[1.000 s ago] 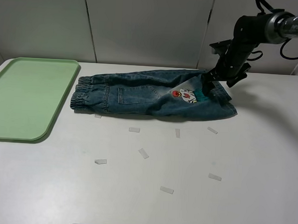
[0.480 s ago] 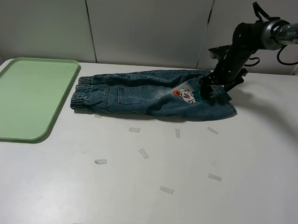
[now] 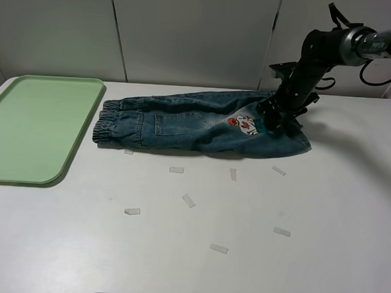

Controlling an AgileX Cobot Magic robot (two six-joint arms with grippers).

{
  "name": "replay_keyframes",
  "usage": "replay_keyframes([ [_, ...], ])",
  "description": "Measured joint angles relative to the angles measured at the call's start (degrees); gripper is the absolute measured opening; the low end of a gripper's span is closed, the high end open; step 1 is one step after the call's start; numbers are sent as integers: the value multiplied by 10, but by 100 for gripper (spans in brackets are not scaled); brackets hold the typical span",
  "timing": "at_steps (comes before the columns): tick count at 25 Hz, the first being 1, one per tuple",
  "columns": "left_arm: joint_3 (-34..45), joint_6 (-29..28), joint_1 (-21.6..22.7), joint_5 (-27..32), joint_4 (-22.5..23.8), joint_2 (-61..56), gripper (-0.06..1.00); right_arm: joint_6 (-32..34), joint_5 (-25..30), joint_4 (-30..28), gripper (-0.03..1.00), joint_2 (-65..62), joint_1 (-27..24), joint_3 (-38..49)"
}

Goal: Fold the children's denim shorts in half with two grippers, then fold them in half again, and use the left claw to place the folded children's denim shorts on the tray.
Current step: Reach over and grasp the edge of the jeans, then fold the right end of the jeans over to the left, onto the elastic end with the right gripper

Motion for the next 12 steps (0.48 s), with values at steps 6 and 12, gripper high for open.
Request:
replay_keyframes([
  [6,0,1,0,0,0,0,93,1,7,15,4,0,3,0],
  [12,0,1,0,0,0,0,93,1,7,5,4,-6,3,0],
])
